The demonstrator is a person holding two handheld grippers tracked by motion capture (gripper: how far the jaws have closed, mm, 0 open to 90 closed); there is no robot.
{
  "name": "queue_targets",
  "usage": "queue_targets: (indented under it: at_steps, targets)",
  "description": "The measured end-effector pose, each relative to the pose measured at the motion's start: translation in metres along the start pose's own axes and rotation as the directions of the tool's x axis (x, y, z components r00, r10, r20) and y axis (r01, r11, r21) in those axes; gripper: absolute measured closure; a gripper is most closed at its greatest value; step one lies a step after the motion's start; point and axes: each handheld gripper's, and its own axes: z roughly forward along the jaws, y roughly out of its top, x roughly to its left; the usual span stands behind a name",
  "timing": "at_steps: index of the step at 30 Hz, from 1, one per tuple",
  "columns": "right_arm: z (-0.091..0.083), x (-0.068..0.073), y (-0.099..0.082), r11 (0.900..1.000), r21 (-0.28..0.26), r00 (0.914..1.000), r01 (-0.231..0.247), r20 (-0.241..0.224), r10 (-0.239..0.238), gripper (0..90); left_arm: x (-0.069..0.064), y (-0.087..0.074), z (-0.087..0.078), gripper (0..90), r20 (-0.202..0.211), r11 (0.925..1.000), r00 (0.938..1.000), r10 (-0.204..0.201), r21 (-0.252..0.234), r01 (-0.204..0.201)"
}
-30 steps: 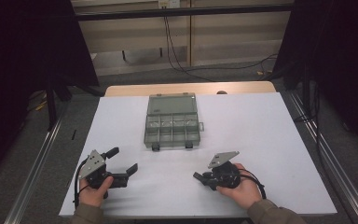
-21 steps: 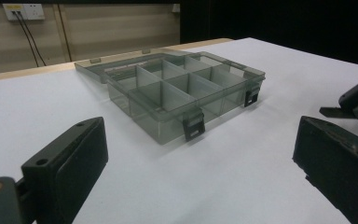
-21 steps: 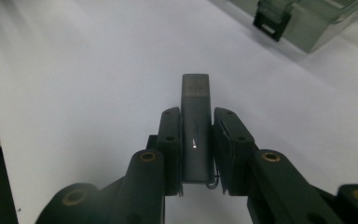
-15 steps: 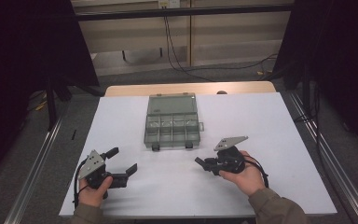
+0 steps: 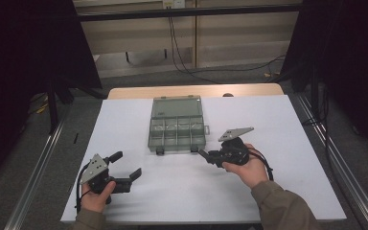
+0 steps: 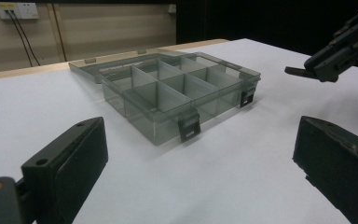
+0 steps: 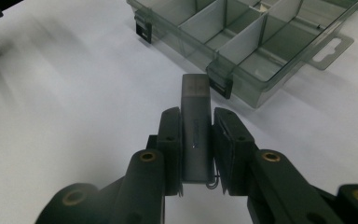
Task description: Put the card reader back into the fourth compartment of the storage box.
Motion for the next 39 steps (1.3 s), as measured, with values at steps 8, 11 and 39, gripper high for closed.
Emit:
queue_targets:
  at_steps: [8,11,39]
  targets:
    - [0.0,-0.005,0.012,0.9999,-0.013,0.9995,-0.006,0.03,0.006,73.5,0.0,0.0,0.0,3.2,0.003,1.0,1.0,-0.005,0.001,0.005]
    - [0.002,-0.007,0.015,0.9997,-0.016,0.9995,-0.016,0.027,0.017,73.5,0.0,0.0,0.0,3.2,-0.001,0.9999,0.9999,-0.013,0.002,0.013]
    - [0.009,-0.026,0.047,0.9995,0.005,0.9949,-0.032,0.095,0.032,73.5,0.001,0.0,0.0,3.2,0.007,1.0,1.0,-0.007,-0.002,0.007]
